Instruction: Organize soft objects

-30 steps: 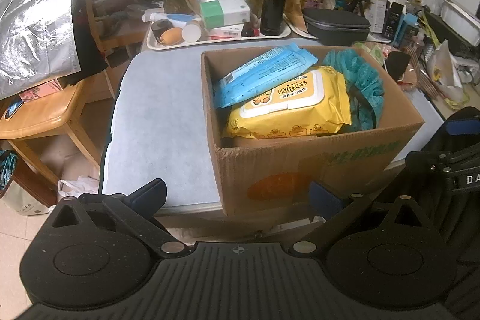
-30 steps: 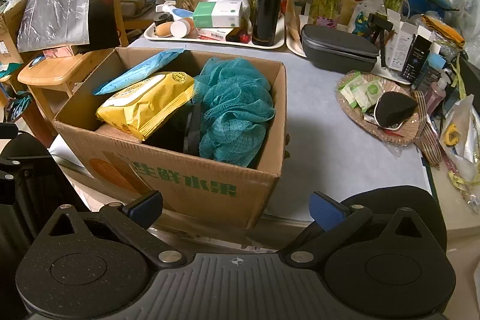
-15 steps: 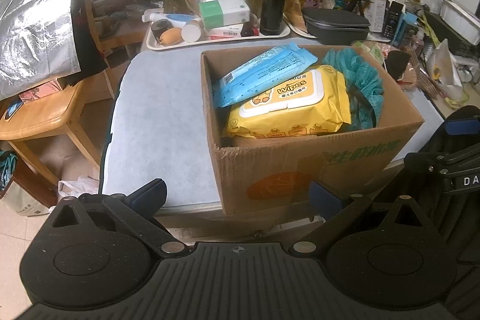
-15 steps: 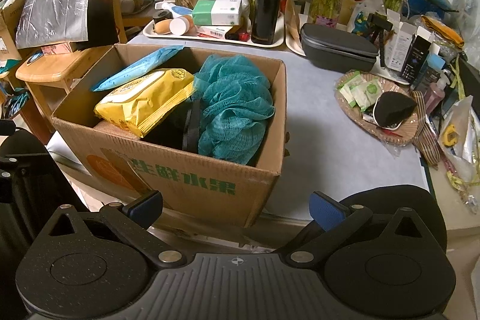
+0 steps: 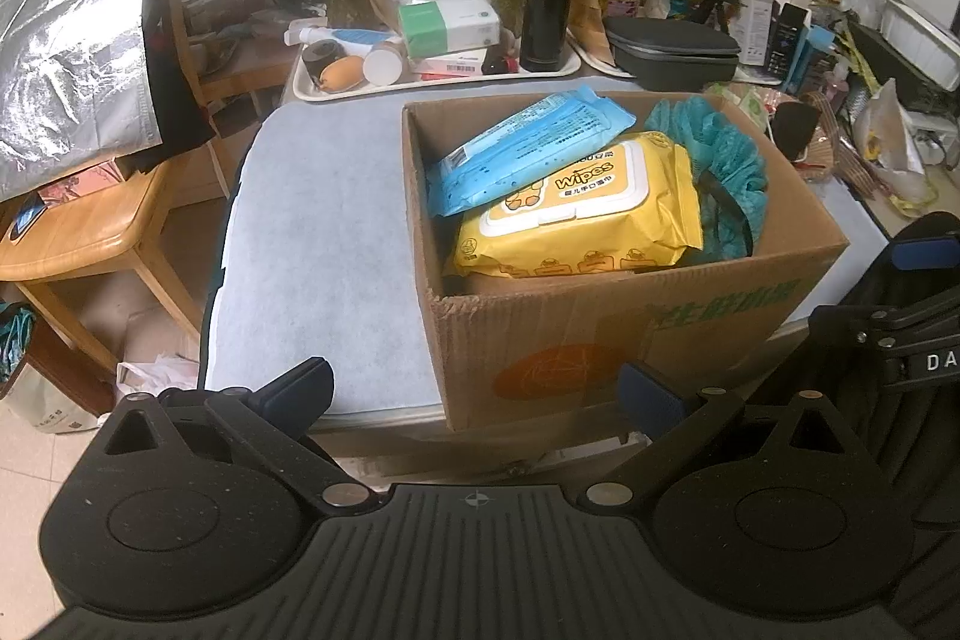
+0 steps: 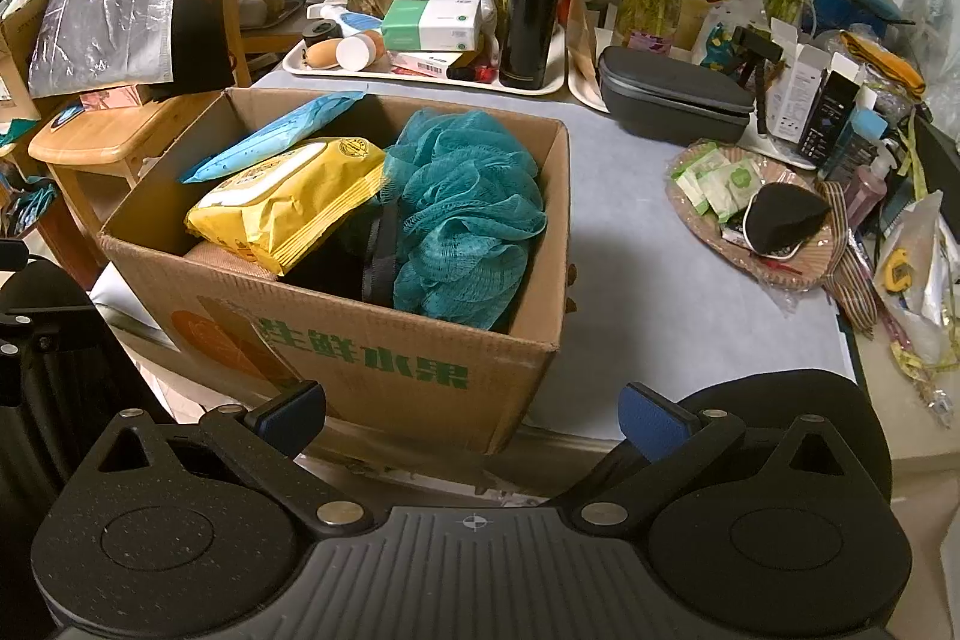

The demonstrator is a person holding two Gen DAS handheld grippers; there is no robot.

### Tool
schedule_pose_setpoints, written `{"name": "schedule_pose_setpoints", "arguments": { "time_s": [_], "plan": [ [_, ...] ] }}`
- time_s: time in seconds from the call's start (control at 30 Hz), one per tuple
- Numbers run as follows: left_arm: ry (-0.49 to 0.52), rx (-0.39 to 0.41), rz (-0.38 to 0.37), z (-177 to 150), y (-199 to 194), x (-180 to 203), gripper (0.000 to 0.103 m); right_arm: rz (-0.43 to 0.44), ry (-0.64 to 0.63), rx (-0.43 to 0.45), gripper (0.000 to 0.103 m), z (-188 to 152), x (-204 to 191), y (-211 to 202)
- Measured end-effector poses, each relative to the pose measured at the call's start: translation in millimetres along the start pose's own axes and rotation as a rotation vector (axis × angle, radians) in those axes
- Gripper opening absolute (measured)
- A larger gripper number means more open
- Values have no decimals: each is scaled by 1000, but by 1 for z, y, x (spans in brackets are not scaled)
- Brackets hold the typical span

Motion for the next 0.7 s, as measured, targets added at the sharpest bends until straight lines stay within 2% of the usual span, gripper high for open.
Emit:
{"name": "schedule_pose_setpoints", "arguments": {
  "time_s": [0.7],
  "plan": [
    [0,2,0,0,0,0,103,-7,2,0,103,0,1,1]
  ]
}}
Point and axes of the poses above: each gripper's, at about its wrist camera, not at the fingertips, and y roughly the way its jaws point, x to its right, z to its top, the point moved 5 cm from there along y, roughly the way its jaws point
